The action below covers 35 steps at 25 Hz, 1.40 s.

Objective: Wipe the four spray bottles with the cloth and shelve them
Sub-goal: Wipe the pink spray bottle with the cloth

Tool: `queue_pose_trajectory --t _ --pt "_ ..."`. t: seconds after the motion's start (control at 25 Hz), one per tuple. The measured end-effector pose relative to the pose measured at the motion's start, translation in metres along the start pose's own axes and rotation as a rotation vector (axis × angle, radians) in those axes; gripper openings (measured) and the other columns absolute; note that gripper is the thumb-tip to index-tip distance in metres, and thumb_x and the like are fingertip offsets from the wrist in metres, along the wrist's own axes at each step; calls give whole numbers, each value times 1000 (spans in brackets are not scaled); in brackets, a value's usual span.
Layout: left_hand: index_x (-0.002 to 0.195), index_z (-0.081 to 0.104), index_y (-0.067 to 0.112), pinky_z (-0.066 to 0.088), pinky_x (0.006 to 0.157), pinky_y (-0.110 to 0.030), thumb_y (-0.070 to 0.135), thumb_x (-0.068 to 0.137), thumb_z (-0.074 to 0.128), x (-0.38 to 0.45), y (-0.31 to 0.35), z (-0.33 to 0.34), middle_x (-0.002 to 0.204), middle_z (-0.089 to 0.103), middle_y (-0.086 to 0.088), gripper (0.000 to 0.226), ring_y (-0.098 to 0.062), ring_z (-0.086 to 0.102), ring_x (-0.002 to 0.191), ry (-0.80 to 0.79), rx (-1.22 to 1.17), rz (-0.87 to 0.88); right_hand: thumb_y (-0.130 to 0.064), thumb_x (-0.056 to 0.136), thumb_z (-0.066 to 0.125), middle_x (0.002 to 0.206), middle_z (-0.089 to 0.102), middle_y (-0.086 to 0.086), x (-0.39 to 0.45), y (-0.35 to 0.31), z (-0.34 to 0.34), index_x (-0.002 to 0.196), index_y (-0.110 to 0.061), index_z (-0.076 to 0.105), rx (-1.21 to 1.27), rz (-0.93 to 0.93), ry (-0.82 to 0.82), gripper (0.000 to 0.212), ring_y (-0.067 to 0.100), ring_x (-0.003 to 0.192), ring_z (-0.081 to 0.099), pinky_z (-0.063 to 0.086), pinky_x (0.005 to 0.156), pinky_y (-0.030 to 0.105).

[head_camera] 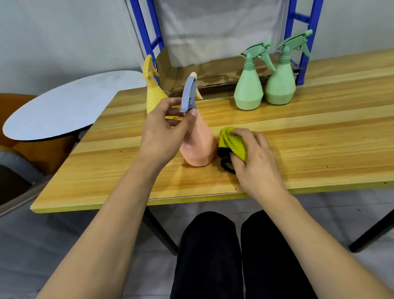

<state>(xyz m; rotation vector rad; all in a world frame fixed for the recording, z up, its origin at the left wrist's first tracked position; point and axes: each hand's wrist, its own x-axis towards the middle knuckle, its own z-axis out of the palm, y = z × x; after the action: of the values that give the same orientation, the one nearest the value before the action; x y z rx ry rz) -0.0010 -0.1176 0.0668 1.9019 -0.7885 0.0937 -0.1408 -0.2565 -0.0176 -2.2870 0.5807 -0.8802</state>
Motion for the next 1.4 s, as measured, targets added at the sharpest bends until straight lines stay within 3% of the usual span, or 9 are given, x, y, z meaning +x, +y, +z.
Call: queue_pose_trajectory --t 0.12,0.24,0.4,0.64,0.76,0.88,1.04,1.24,1.4 --pt "133 65 31 53 103 -37 26 92 69 9 -14 -20 126 69 17 41 -8 66 115 -267 -40 8 -18 91 65 116 56 1 10 5 -6 127 -31 59 177 97 71 38 13 103 52 33 81 12" --pt "135 63 27 50 108 -35 16 96 71 5 -23 -25 124 72 11 40 -4 65 121 -362 -78 28 -26 91 66 103 69 -5 28 -4 -15 114 -32 68 316 192 129 24 14 97 62 48 84 24" --pt "131 63 23 55 95 -26 22 92 76 3 -20 -4 107 75 -1 41 -5 71 105 -249 -64 51 -31 87 70 88 72 -16 59 -46 -32 100 -34 72 447 111 182 14 4 86 65 54 79 23" --pt "114 67 35 59 81 -21 29 89 80 -4 -20 13 102 74 2 30 -8 74 96 -81 -131 41 -18 90 66 120 67 -2 50 -30 -1 126 -28 67 265 -8 -3 38 13 112 60 46 100 27" --pt "120 67 30 57 75 -16 30 86 82 -6 -19 15 104 72 10 37 -7 74 94 -64 -142 -21 -10 89 66 119 66 6 28 -3 1 125 -21 68 124 27 -32 38 23 113 60 40 95 22" --pt "121 67 28 59 80 -21 30 89 80 -11 -19 20 104 72 10 35 -8 74 96 -65 -145 13 -12 91 64 115 69 -1 39 -16 -3 120 -23 69 178 -52 12 32 18 110 60 44 94 25" --pt "122 68 23 61 85 -29 31 93 76 -11 -21 21 102 74 6 30 -11 74 98 -44 -149 41 -13 91 63 117 65 -8 51 -41 -3 128 -26 66 281 -109 91 39 3 107 56 41 96 11" --pt "122 67 27 61 84 -28 28 87 81 -9 -18 20 106 72 9 37 -8 73 97 -49 -138 -11 -12 91 63 113 69 5 26 -6 -6 120 -24 69 110 1 -39 32 24 106 63 47 93 28" --pt "122 67 23 62 86 -34 31 90 79 -14 -16 27 104 73 7 34 -10 73 99 -74 -135 22 -16 92 65 114 72 -6 52 -28 -21 122 -27 70 234 -56 -40 32 14 107 64 51 96 30"
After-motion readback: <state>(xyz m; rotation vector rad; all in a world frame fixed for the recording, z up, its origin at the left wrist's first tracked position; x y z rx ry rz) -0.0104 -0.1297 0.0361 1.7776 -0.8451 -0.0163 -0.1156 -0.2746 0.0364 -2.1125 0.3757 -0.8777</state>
